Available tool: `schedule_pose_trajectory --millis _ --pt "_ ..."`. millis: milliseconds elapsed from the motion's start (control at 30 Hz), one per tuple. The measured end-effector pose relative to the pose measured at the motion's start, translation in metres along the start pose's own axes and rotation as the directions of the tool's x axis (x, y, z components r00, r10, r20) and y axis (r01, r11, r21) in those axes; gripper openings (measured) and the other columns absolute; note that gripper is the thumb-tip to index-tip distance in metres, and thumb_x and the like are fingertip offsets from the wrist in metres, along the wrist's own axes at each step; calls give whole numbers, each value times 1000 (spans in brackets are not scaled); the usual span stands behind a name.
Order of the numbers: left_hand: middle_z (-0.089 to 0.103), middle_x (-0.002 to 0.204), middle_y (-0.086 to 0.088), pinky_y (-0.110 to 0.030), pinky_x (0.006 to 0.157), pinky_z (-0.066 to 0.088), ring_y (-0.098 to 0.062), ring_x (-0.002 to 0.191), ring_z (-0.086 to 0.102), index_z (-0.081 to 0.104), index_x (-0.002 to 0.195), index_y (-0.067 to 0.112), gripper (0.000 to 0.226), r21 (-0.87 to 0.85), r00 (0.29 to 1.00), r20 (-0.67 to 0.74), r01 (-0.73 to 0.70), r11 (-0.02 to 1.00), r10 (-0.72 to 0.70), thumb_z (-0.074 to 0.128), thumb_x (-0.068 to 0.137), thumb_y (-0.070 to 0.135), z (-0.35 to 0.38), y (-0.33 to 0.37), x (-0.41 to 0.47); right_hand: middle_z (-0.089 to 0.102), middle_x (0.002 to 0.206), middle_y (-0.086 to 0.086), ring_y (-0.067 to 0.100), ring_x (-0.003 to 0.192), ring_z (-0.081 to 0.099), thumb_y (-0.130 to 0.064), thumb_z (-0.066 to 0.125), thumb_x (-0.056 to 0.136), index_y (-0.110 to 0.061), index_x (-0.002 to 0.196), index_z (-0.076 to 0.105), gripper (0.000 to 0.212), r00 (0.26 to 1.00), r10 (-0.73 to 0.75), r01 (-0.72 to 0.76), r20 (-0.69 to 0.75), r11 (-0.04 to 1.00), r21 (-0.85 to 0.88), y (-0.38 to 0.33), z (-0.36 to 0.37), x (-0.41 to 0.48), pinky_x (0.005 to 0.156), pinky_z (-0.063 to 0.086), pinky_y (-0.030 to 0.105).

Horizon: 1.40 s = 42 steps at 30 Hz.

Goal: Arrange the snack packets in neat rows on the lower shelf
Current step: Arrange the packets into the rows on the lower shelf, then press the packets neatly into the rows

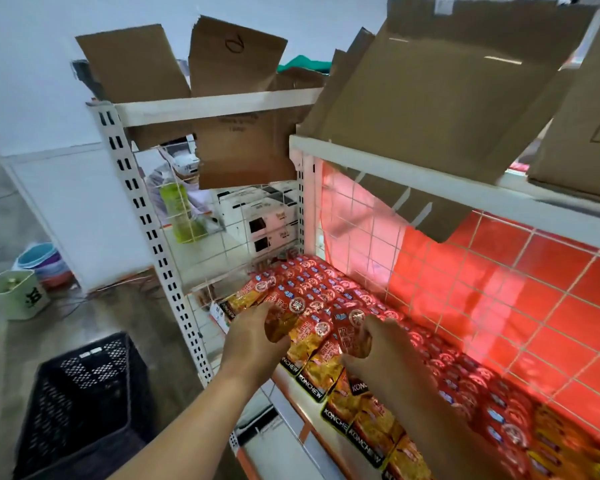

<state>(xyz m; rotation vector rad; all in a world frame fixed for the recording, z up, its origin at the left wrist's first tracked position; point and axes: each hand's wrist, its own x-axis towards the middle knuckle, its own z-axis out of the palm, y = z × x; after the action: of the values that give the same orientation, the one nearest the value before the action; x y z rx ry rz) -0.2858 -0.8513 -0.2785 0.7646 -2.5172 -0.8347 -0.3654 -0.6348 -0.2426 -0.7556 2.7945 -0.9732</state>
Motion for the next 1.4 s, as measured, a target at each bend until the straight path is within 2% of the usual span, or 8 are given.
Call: schedule_pose_trajectory --millis 100,200,267,700,833,967,1200,1400 --pt "60 125 5 -36 100 50 -17 115 56 58 136 29 61 3 999 31 -21 1000 21 82 82 43 4 -20 20 51 89 -4 9 69 53 -38 83 75 -28 81 48 37 999 43 -43 -30 999 -3 -10 13 9 53 40 24" --pt "56 132 2 -33 102 47 -13 115 51 54 142 28 67 -1 996 80 -49 999 49 79 84 47 7 -39 40 50 88 -5 11 71 54 -37 82 76 -27 82 48 36 994 97 -97 -52 995 1 -22 29 19 61 52 33" --pt "54 133 4 -31 101 45 -10 111 47 52 144 28 68 -5 992 107 -73 997 73 78 85 48 9 -52 54 50 87 -6 12 71 55 -38 81 76 -27 81 47 36 988 137 -137 -72 991 -5 -31 41 26 64 52 36" --pt "57 132 -1 -43 95 53 -28 120 51 52 135 25 67 48 945 221 -257 965 240 80 78 47 23 -103 102 43 87 -4 10 68 46 -47 76 74 -25 78 45 39 915 368 -383 -164 921 -74 -84 120 57 53 30 28" --pt "62 123 -5 -46 85 57 -32 112 58 53 130 22 69 63 923 219 -336 940 316 84 72 44 29 -110 104 42 91 -2 14 71 48 -52 69 75 -25 83 47 36 890 422 -443 -174 890 -105 -93 133 63 58 40 31" --pt "65 119 -6 -46 86 57 -32 108 62 55 127 22 69 68 894 206 -420 905 399 86 70 45 32 -121 110 44 99 2 15 71 50 -54 66 78 -24 88 51 36 876 452 -475 -165 868 -144 -100 139 70 52 31 27" --pt "66 116 -9 -46 80 62 -33 105 68 59 123 18 73 60 845 172 -522 851 506 90 65 50 23 -132 115 50 105 5 19 82 56 -60 63 80 -19 98 61 45 871 463 -490 -165 845 -212 -109 152 82 72 53 33" --pt "67 115 -9 -47 82 60 -33 105 68 61 123 16 73 59 821 153 -563 824 550 91 66 51 26 -143 122 52 109 7 18 80 57 -65 63 82 -17 104 62 54 850 513 -527 -124 818 -230 -113 157 85 71 52 30"
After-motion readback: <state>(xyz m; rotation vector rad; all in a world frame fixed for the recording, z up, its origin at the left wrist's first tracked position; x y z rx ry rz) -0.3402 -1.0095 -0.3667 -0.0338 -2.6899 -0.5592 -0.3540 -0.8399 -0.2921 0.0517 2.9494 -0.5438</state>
